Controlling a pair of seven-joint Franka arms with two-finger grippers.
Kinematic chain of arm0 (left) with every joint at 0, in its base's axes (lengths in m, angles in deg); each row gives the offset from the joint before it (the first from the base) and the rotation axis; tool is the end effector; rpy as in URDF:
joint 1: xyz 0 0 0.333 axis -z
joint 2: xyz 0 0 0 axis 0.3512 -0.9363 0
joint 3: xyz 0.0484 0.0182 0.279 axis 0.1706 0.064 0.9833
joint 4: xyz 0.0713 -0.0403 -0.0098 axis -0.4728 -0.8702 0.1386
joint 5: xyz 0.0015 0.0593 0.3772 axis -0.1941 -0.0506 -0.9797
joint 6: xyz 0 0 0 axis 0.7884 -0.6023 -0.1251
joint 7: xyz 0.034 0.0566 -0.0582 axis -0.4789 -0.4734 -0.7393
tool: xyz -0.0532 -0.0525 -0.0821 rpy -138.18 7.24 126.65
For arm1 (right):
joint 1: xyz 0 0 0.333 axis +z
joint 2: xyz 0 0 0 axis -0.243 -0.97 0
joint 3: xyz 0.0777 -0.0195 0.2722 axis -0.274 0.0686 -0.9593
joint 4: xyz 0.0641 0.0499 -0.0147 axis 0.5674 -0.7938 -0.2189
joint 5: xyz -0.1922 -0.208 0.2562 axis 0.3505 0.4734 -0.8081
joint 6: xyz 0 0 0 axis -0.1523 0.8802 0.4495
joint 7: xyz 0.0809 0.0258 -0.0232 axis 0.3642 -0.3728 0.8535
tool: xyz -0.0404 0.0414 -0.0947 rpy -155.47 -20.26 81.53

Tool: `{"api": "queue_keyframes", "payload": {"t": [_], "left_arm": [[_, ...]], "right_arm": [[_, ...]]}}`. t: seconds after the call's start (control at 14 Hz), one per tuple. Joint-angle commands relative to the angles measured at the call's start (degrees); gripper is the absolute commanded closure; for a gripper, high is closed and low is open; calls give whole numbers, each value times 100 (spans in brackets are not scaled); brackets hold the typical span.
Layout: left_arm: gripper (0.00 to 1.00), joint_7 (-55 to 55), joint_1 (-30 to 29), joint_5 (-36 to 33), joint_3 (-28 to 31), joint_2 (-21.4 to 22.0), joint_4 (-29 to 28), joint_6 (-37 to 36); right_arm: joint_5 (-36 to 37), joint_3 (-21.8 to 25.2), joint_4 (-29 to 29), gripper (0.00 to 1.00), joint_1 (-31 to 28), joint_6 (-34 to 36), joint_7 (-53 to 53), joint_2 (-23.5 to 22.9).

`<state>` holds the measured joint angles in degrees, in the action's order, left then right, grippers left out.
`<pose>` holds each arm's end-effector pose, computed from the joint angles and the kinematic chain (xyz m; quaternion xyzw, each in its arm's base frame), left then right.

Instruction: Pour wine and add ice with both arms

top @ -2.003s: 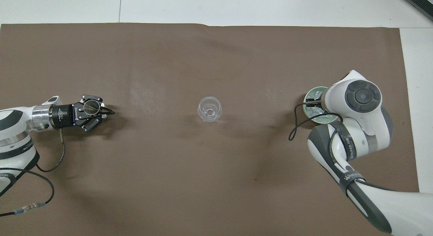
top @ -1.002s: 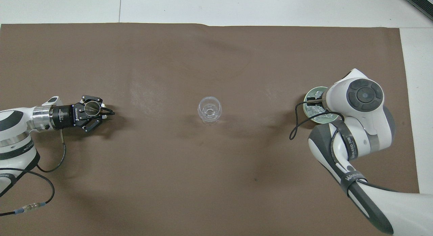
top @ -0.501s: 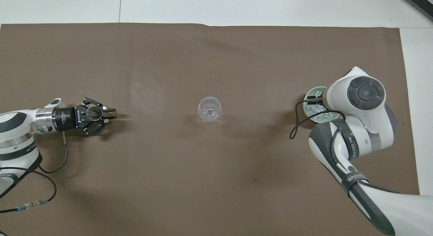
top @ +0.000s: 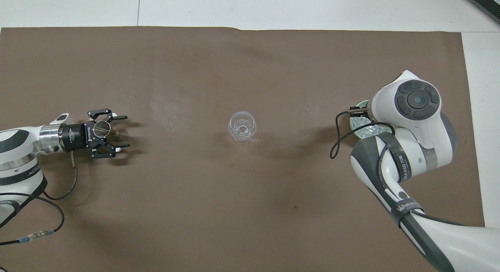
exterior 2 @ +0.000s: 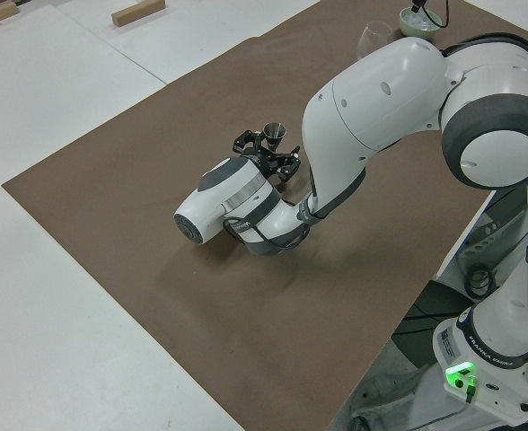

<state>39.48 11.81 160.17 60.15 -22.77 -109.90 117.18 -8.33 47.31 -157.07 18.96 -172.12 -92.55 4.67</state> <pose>0.5381 0.0643 0.1841 0.5345 0.5339 -0.4259 0.4979 0.5879 0.0757 0.3525 0.9903 -0.0032 0.0793 0.1138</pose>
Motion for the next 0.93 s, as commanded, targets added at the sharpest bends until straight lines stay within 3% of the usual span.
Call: {"api": "queue_keyframes", "payload": {"t": [0.0,0.5,0.86], "left_arm": [[0,11,-12,26,100,39,-7,-157],[0,3,-30,-316,232,39,178,-280],[0,-59,-74,-571,399,39,388,-394]], "right_arm": [[79,-196,318,100,-50,360,-357,75],[-737,-566,1302,100,-67,1317,-446,295],[-1247,-794,2181,100,-76,2389,-455,313]]}}
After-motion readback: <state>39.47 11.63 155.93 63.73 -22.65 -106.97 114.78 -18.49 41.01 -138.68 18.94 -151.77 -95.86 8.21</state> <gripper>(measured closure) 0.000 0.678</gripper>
